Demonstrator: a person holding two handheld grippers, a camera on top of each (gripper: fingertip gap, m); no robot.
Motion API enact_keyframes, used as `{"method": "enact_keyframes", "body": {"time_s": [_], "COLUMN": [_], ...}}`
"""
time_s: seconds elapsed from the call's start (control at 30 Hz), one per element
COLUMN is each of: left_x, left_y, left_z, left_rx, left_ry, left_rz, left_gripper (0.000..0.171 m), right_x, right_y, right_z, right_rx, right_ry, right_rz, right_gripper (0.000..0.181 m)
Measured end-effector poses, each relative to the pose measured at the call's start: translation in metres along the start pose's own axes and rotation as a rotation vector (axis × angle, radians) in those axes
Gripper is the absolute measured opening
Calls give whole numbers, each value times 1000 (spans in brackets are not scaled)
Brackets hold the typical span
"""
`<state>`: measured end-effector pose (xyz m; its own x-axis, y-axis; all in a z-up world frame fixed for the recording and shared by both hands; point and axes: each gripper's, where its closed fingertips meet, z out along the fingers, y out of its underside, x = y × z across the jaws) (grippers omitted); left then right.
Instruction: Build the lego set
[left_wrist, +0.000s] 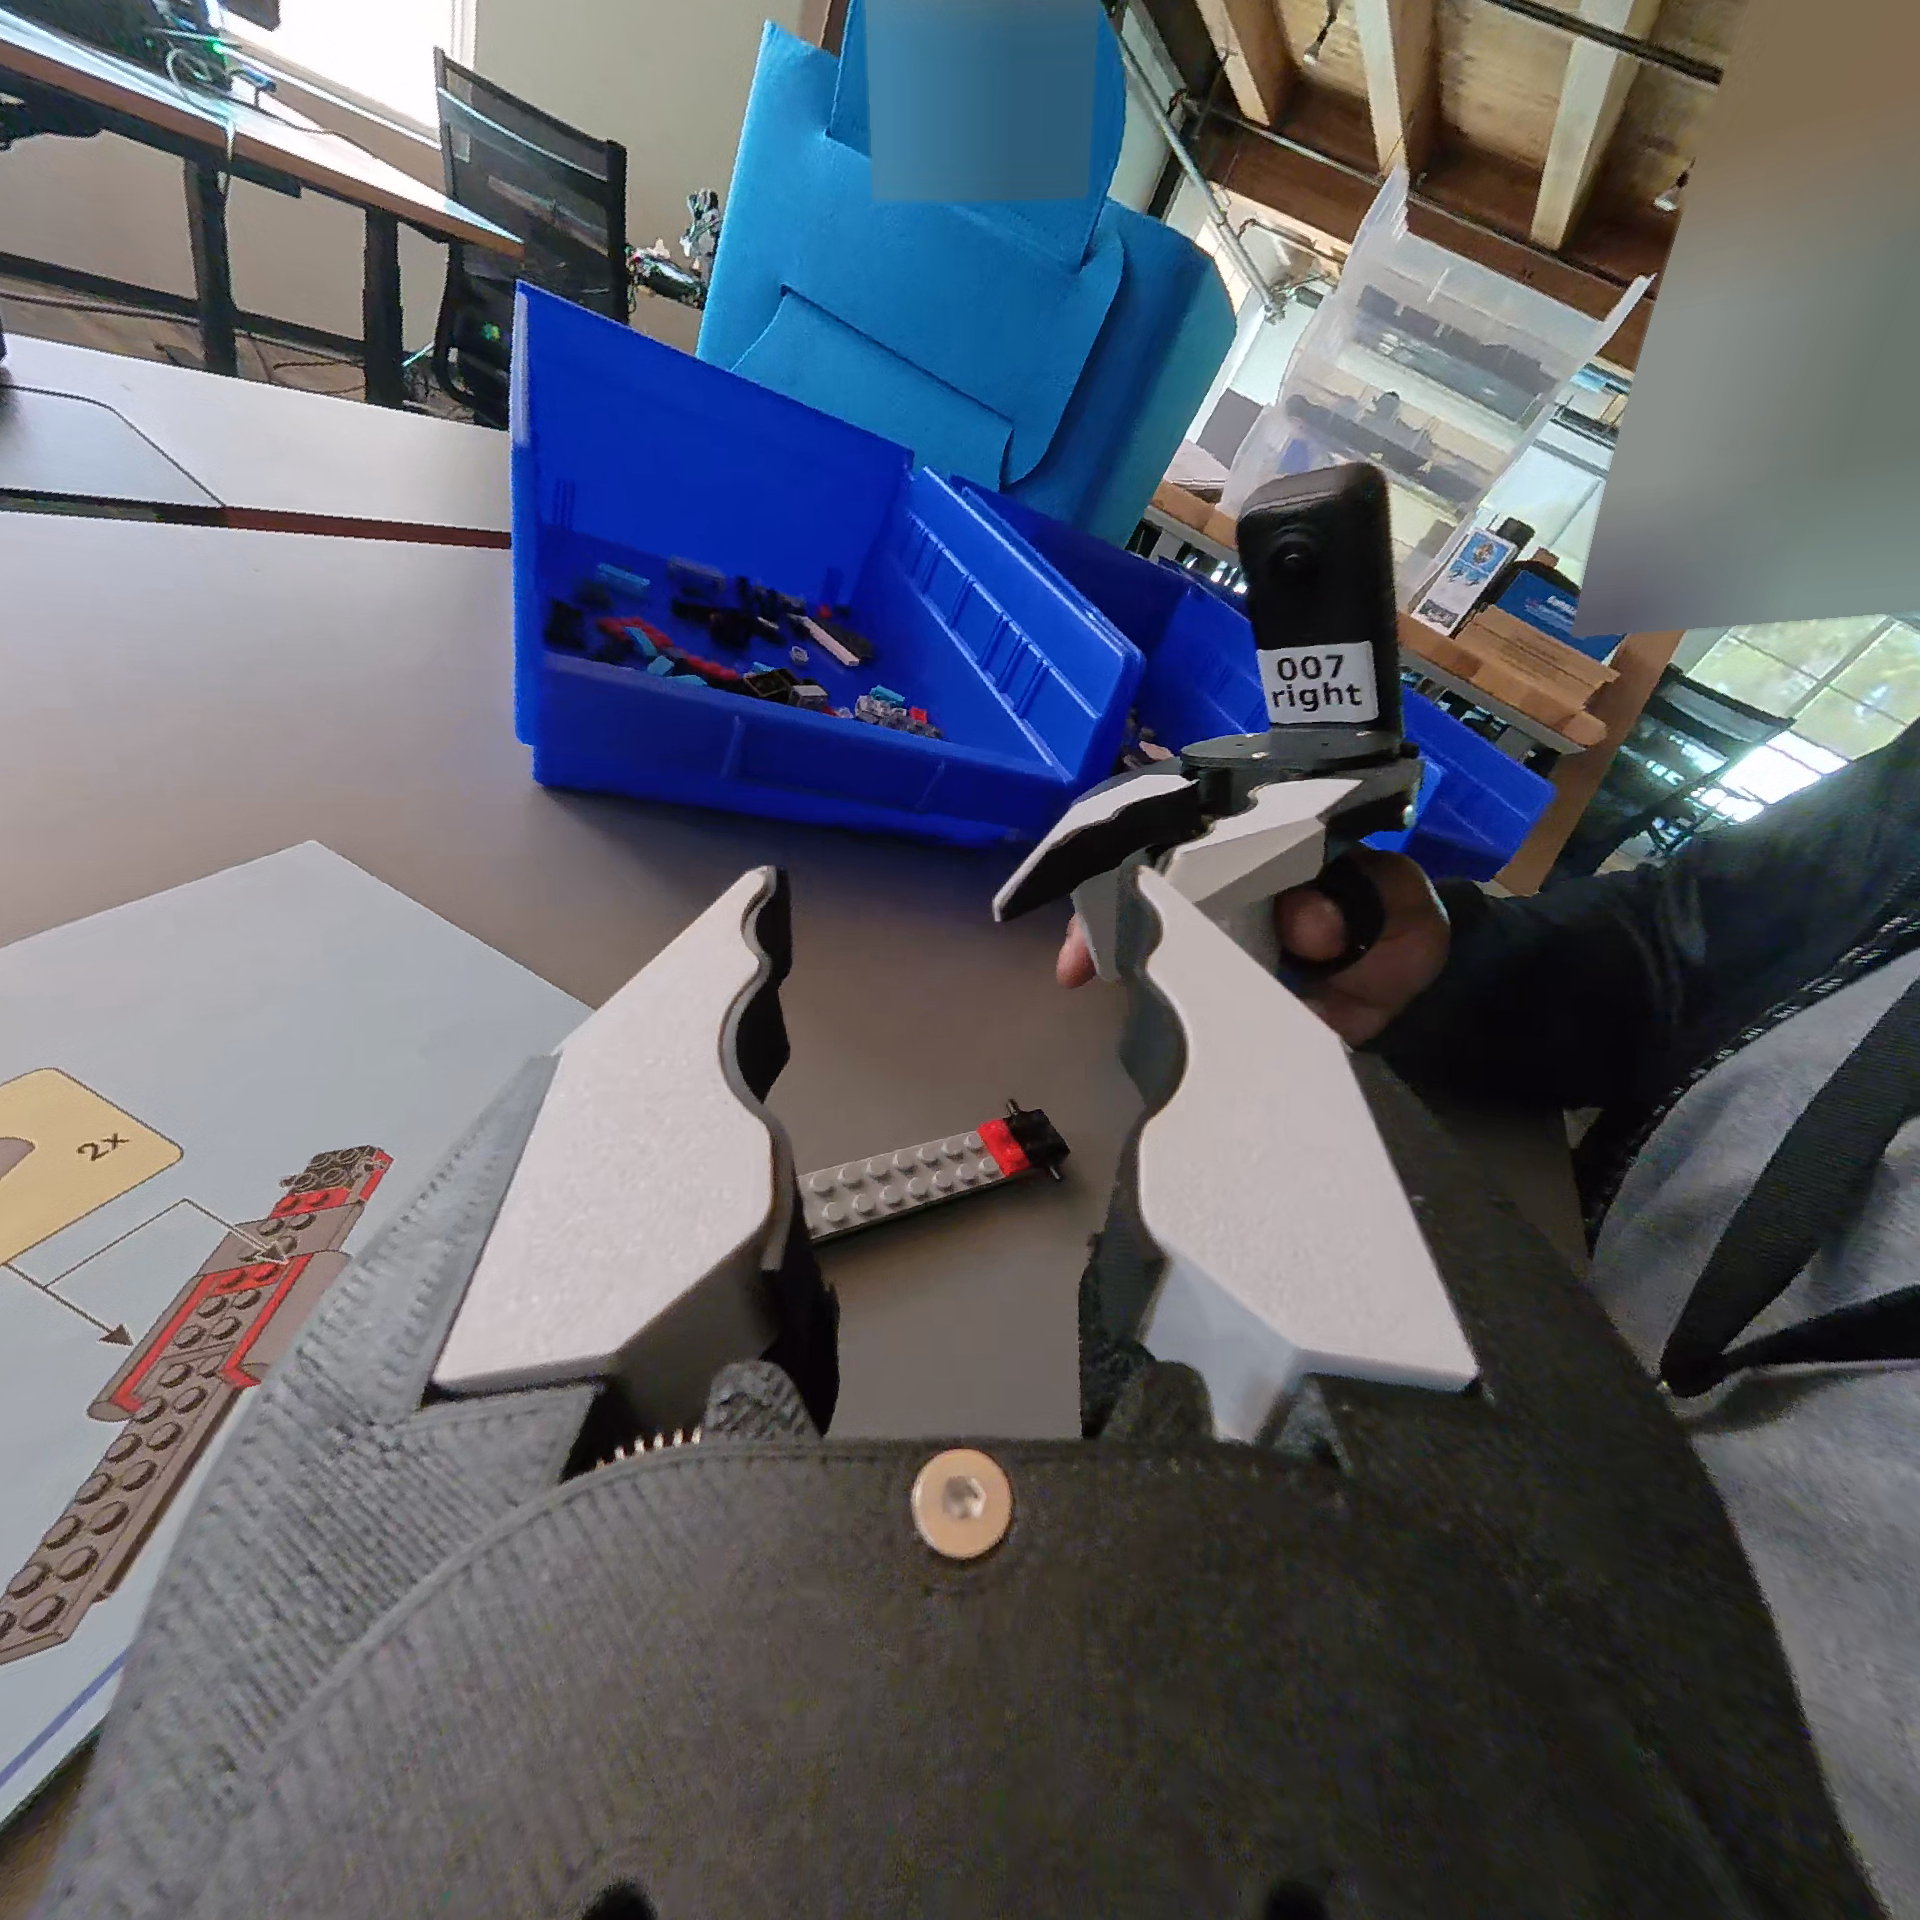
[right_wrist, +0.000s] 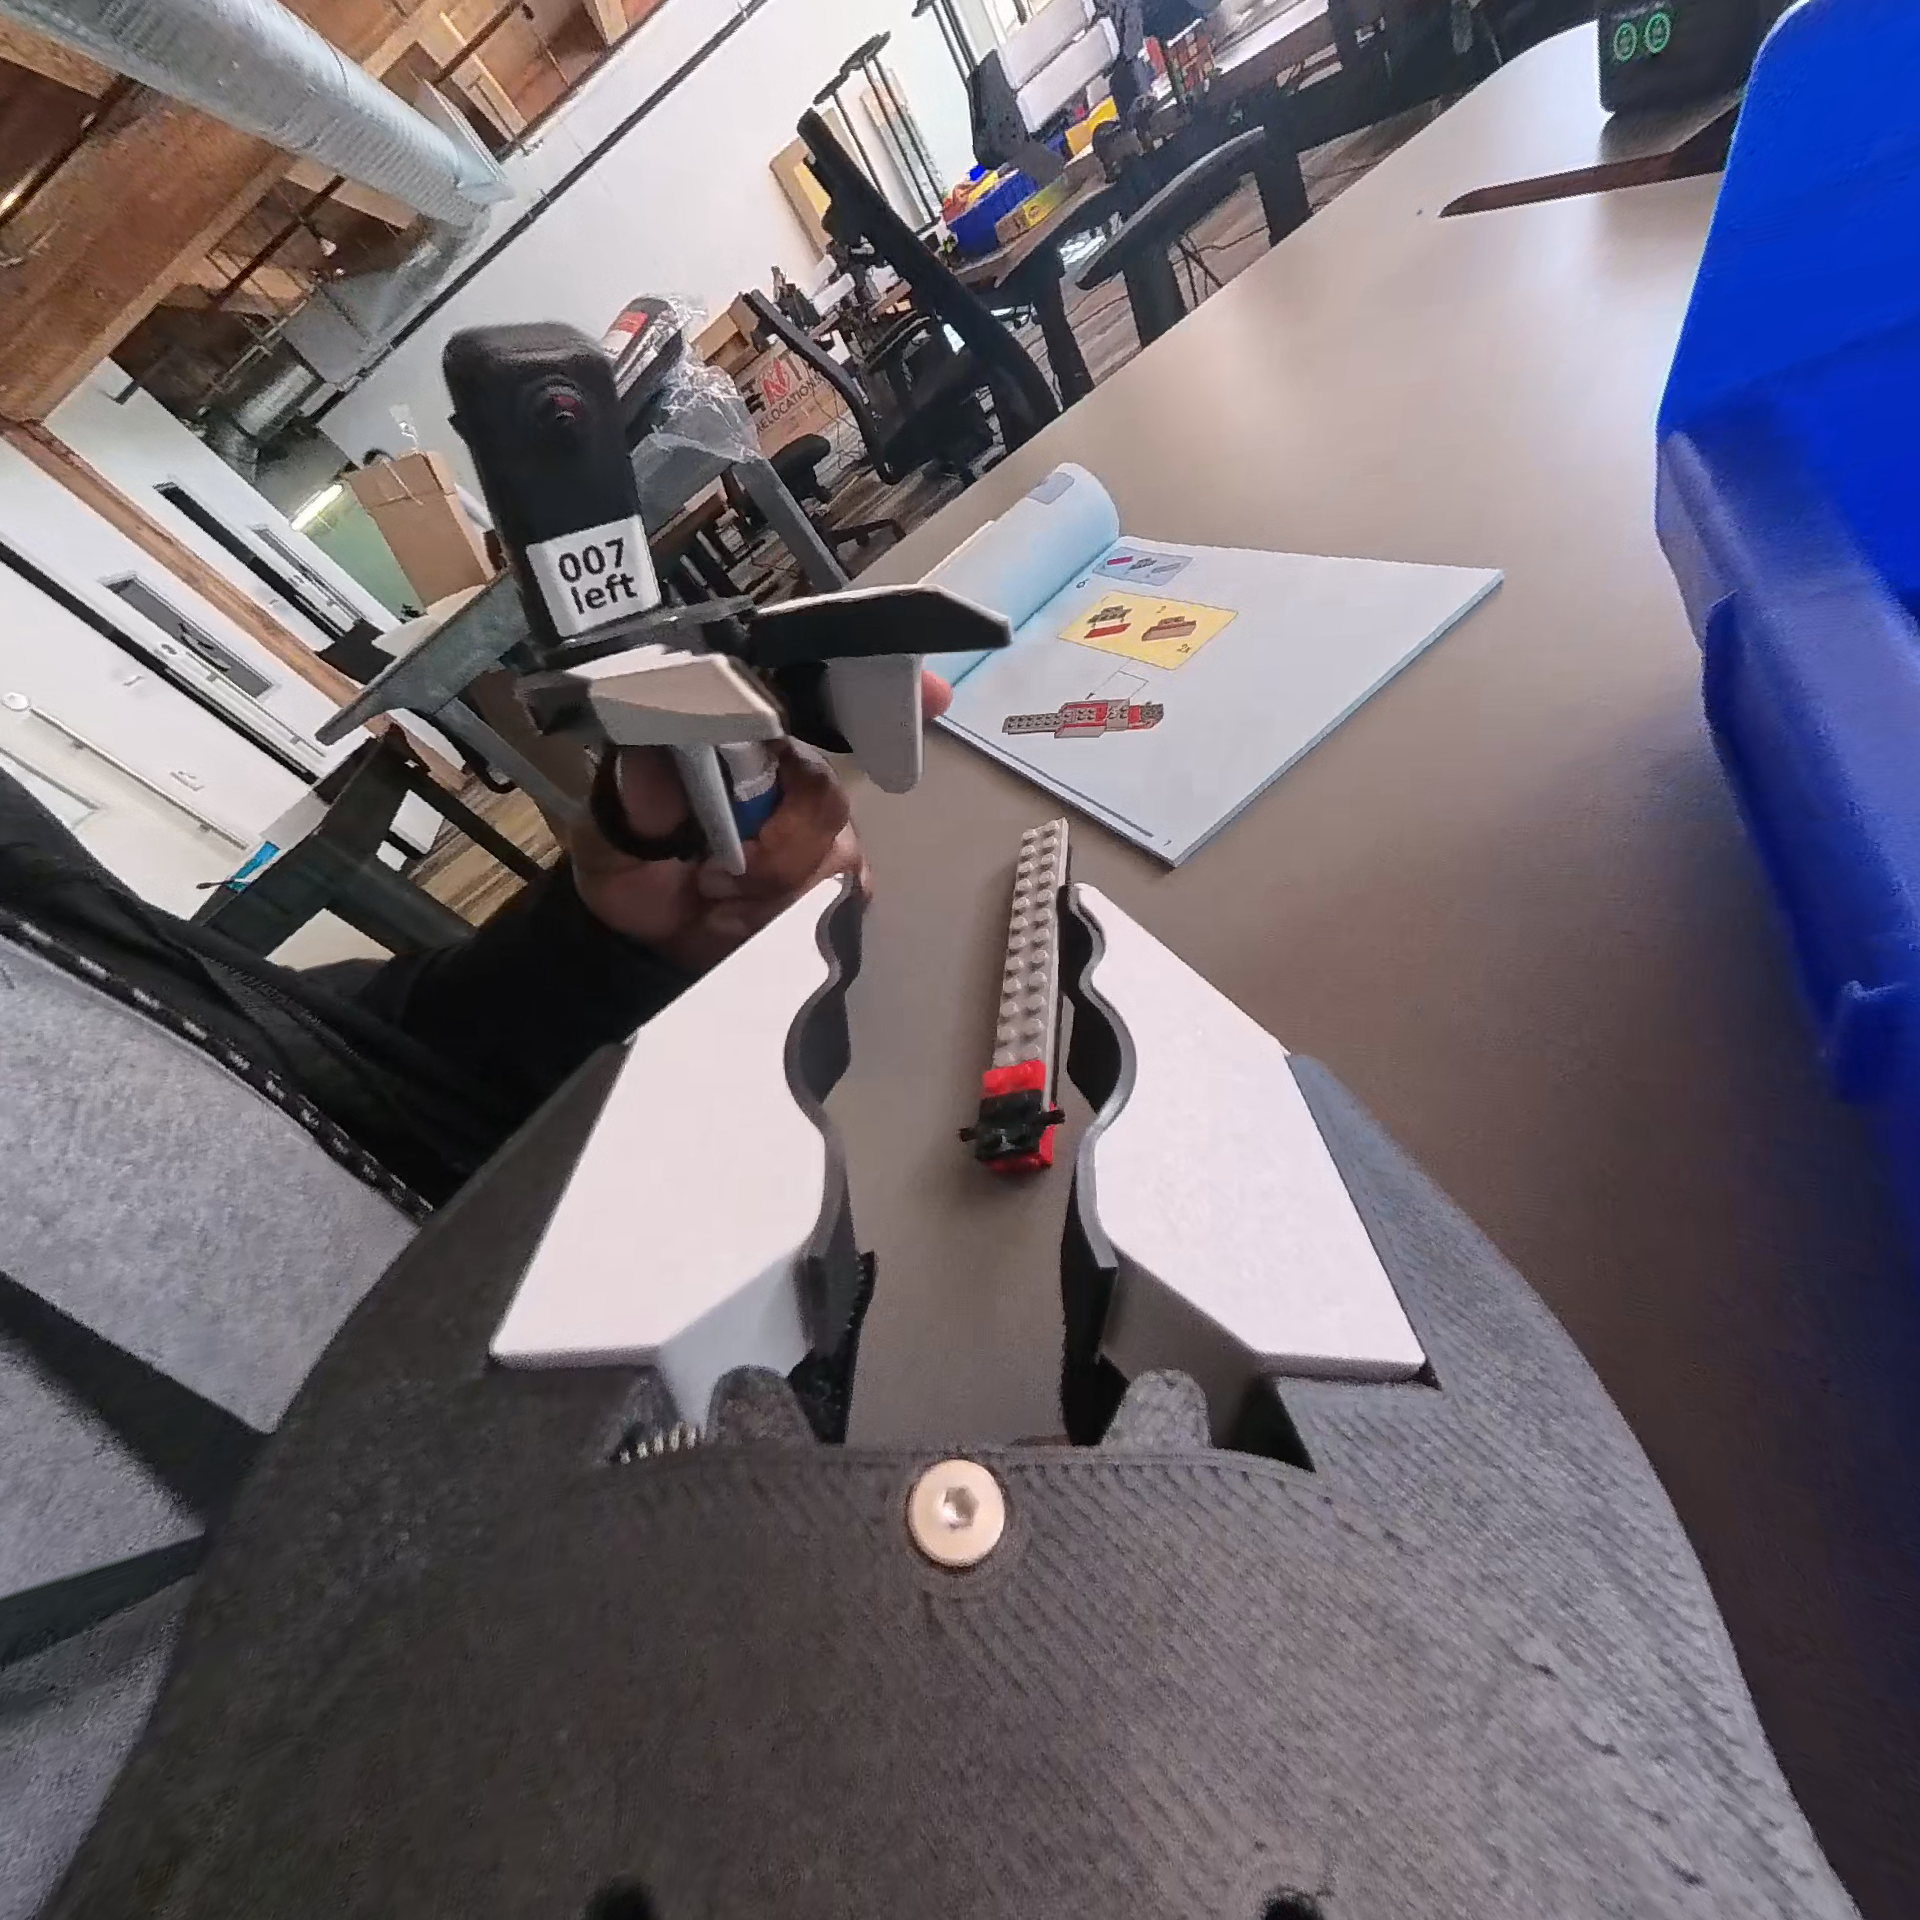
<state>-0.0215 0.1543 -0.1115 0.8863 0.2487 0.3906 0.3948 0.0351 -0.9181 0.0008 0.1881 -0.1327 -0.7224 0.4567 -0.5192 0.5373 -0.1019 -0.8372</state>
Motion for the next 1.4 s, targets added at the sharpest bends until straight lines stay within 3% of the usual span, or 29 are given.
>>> {"method": "enact_keyframes", "body": {"time_s": [0.13, 0.23, 0.37, 0.47, 0.63, 0.77, 1.0, 1.27, 1.4], "left_x": [-10, -9, 3, 6, 14, 11, 7, -4, -3], "left_y": [-1, -29, -65, -51, 3, 40, 68, 80, 78], "left_z": [13, 37, 97, 147, 201, 207, 201, 197, 200], "left_rx": [-78, -151, -327, -602, -976, -1208, -1437, -1511, -1476], "left_ry": [-56, -35, 79, 131, 301, 394, 475, 450, 458], "left_rz": [34, 78, 131, 225, 311, 359, 431, 552, 523], "left_gripper": [62, 62, 62, 58, 43, 35, 33, 24, 18], "right_x": [-4, -10, -19, -23, -24, -24, -24, -23, -23], "right_y": [3, 8, 16, 19, 21, 22, 22, 23, 23], "right_z": [-6, -16, -28, -36, -44, -48, -49, -48, -48], "right_rx": [-1, -3, -14, -17, -17, -18, -21, -24, -24], "right_ry": [-11, -27, -58, -76, -85, -89, -94, -95, -95], "right_rz": [4, 12, 6, 8, 11, 10, 15, 19, 20], "right_gripper": [40, 40, 40, 40, 40, 40, 40, 40, 40]}}
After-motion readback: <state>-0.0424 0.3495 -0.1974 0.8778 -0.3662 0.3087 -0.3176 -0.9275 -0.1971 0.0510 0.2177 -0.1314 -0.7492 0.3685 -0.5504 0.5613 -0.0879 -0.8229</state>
